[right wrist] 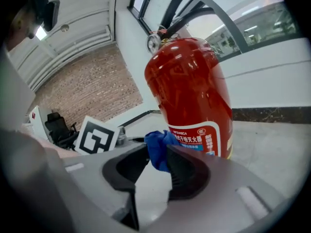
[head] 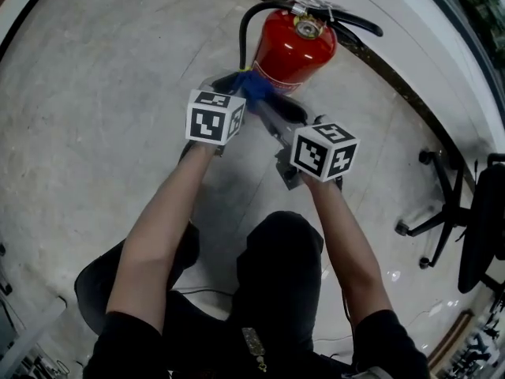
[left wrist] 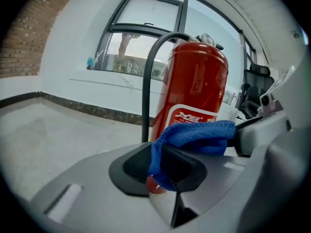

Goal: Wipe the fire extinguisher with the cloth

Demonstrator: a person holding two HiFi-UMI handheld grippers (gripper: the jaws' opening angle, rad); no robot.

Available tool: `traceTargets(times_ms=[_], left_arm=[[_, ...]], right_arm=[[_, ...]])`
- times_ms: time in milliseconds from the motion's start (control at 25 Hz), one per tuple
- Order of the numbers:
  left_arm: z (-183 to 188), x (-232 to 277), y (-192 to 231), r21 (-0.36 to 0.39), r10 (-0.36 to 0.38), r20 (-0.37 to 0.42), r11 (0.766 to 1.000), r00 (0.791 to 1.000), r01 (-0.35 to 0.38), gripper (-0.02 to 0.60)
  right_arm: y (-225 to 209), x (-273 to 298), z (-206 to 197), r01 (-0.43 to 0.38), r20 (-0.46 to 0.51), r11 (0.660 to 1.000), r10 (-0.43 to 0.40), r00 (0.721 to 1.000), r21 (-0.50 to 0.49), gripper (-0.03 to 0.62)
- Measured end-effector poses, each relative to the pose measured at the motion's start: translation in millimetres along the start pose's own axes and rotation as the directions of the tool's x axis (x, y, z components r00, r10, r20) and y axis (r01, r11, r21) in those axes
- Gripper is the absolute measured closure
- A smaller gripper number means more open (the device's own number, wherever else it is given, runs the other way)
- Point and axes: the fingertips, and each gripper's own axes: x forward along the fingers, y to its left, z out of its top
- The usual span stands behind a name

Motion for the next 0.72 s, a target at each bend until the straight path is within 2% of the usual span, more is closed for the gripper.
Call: traceTargets(times_ms=[200,360,440,520,640,720], left_arm=[[5,8,13,0.020,0.053,0.019,0.998,0.998,-0.053,0.518],[-4,6,6,0.017,0.047,0.010,0.999,0.999,-0.048,0.525],[-12,5,-1,0.014,0.027,-0.012,1.000,1.000,-0.027,0.525],[-23,6,-14,0.020,-0.010,-0.041,1.000,0.999,0.010,0.525],[-38,9,-39,0.023,-0.083,-0.074,0.996,0.994,0.085,0.525],[-43,11,-52,0.000,-0.128,-0.081,0.992,0.988,0.128,0.525]], right_arm=[[-3,-15,-13,0.026,-0.063,0.997,-0.031,0.998,-0.071,0.470],[-25,-17,-40,0.090,-0.120,0.995,-0.094,0.988,-0.039,0.470],[-35,-17,-49,0.111,-0.119,0.994,-0.111,0.987,-0.003,0.470],[-42,-16,-51,0.106,-0.079,0.992,-0.101,0.992,0.069,0.468],[-52,-14,-52,0.085,-0.032,0.981,-0.081,0.996,0.176,0.384],[-61,-11,-58,0.095,-0.037,0.975,-0.090,0.995,0.201,0.377]])
